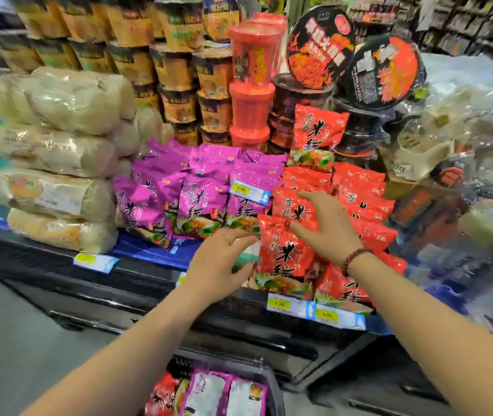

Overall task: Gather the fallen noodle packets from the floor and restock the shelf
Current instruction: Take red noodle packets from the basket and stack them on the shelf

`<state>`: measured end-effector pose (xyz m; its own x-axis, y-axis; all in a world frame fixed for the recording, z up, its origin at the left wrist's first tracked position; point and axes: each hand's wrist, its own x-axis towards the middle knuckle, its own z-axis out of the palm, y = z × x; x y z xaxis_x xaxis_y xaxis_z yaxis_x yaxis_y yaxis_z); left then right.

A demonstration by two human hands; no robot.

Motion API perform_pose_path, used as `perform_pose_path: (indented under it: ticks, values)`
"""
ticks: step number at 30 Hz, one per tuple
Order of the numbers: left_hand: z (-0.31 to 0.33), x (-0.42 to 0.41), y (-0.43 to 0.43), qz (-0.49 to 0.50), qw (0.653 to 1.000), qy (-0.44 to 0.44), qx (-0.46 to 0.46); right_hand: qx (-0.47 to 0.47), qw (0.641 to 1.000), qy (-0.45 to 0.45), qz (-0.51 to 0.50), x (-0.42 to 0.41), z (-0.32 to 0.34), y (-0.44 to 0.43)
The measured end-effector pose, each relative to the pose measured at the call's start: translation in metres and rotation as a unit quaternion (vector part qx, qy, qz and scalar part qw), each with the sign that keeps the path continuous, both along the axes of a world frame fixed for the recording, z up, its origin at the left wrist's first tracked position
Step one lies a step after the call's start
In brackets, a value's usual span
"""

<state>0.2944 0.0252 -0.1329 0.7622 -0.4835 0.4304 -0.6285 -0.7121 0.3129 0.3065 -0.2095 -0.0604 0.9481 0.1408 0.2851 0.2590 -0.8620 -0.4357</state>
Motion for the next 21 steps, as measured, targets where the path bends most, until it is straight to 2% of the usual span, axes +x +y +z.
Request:
perform_pose_path:
  ticks: [4,8,14,21]
  values:
    - [-0.013,-0.031,0.061,0.023,0.999,0.012,0.048,-0.066,0.996,-0.042,0.034,-0.055,-0.025,0.044]
    - [-0.052,-0.070,0.122,0.043,0.994,0.071,0.074,-0.098,0.994,-0.005,0.049,-0.099,-0.074,0.086]
    - [-0.130,-0.132,0.187,0.106,0.977,0.167,0.085,-0.097,0.986,0.099,0.091,-0.143,-0.163,0.133]
    - [-0.230,-0.190,0.224,0.217,0.935,0.263,0.099,-0.055,0.958,0.267,0.083,-0.160,-0.292,0.173]
